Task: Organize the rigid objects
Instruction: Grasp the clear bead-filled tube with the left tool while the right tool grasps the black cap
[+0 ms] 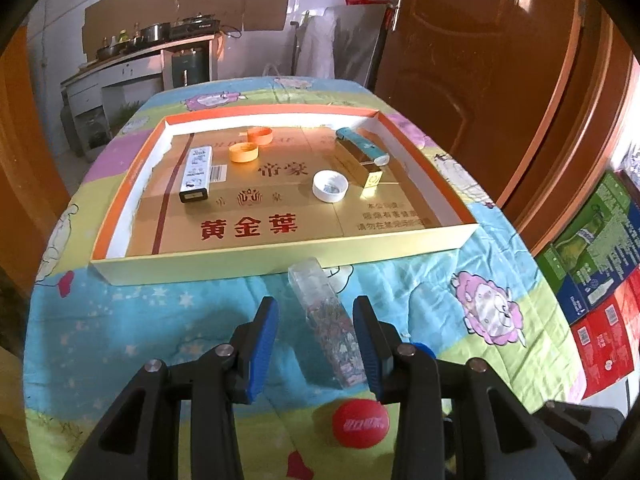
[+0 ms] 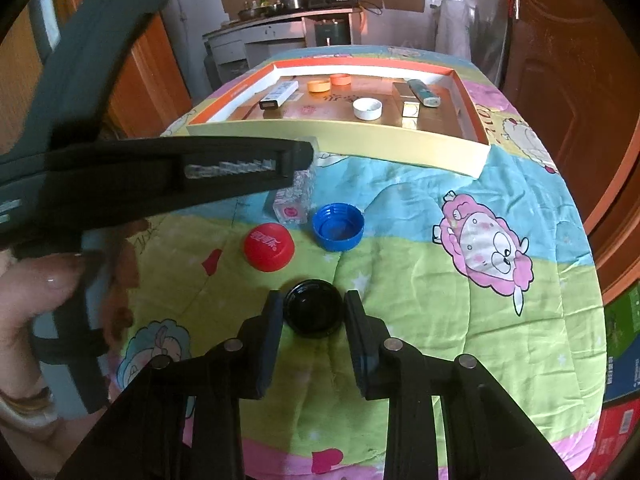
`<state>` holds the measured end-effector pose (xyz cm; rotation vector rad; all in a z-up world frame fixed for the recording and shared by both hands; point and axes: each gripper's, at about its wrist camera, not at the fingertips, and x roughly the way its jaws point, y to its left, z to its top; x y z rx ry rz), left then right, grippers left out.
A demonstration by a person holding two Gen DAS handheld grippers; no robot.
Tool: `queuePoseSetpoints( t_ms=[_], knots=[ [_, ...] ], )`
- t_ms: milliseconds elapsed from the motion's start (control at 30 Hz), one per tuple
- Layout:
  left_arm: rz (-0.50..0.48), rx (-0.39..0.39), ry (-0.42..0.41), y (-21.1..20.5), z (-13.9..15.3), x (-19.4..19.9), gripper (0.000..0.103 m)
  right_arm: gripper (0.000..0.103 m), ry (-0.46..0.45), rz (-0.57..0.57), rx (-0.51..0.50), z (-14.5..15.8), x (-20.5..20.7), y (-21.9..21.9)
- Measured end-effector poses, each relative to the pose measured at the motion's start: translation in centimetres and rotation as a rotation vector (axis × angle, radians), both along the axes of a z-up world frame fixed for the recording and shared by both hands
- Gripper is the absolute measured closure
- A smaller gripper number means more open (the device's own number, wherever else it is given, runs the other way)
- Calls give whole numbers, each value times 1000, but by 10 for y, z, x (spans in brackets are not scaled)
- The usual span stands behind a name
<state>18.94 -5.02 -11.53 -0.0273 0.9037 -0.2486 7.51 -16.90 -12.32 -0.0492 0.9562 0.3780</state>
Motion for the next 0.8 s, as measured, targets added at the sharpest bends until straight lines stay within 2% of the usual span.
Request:
queuePoseSetpoints(
  t_ms=[167, 233, 267, 600, 800],
  knots=[
    [26, 7, 30, -6, -9, 10, 65, 72, -12, 9, -15, -1, -1, 2],
    [22, -2, 38, -7, -12, 11, 68, 72, -11, 9, -11, -1, -1, 1],
    [13, -8, 37, -8, -13, 10, 72, 72, -10, 9, -8, -1, -1, 1],
    [5, -41, 27, -2, -13, 4, 81, 72, -13, 1, 1, 0, -2, 0],
    [2, -45, 24, 5, -10, 0, 83, 72, -16, -3, 3, 1, -1, 0]
  ],
)
